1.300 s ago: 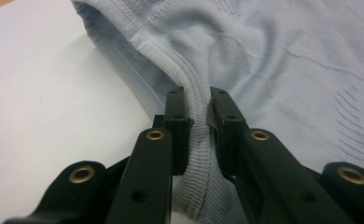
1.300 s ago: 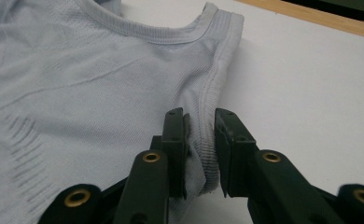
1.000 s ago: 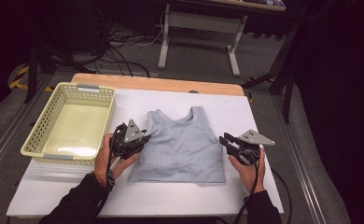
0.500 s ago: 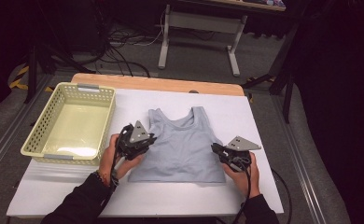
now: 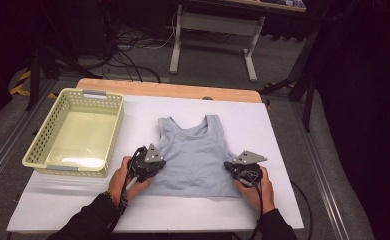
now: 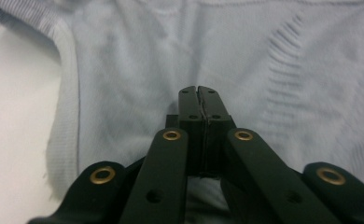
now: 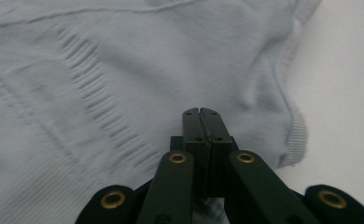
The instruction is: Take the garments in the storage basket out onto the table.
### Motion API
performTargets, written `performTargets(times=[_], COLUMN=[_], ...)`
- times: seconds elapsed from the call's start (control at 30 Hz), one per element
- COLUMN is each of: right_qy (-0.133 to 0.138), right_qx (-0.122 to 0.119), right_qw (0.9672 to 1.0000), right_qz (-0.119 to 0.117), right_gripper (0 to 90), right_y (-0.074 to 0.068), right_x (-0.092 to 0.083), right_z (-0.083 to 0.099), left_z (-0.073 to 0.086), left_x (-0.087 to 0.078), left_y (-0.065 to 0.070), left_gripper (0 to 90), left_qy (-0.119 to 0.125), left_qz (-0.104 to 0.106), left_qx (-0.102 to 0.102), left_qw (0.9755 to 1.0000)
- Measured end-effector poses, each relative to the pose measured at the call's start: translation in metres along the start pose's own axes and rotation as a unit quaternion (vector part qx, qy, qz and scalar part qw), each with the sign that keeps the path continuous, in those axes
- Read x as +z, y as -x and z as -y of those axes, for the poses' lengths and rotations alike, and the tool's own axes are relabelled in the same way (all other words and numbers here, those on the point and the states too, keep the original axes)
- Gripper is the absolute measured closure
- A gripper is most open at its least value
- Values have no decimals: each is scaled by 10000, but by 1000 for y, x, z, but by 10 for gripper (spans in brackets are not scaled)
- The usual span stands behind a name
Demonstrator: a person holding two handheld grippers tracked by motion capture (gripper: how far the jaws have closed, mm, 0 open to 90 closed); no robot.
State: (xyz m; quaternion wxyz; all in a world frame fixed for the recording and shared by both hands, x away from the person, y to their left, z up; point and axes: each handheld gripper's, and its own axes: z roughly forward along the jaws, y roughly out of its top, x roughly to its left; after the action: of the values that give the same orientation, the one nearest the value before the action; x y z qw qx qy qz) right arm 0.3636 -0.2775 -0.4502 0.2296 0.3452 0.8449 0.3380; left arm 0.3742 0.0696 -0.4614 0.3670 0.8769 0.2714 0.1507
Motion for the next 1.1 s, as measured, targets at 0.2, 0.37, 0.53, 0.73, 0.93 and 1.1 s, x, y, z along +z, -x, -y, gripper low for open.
performTargets(times=[0.2,0.37,0.53,0.73,0.93,1.1], right_qy=[-26,40,180,199,170,23], right_qx=[-224,-150,-144,-71,-47,-75], right_qw=[9995,9996,9994,9997,9998,9999], right_qz=[-202,-256,-273,-157,119,150], right_gripper=[900,900,900,894,900,900], right_y=[-23,-23,-22,-15,-5,-3], right_x=[-4,-4,-5,-12,-16,-10], right_z=[0,2,6,12,14,16], left_z=[14,23,24,24,26,26], left_x=[-18,-21,-20,-20,-20,-20], left_y=[5,8,3,0,4,3], left_gripper=[893,894,894,894,894,894], left_qy=[-124,-37,27,35,55,68], left_qz=[-35,-67,91,205,79,114], left_qx=[89,115,70,84,209,179], left_qw=[9999,9999,9999,9997,9997,9998])
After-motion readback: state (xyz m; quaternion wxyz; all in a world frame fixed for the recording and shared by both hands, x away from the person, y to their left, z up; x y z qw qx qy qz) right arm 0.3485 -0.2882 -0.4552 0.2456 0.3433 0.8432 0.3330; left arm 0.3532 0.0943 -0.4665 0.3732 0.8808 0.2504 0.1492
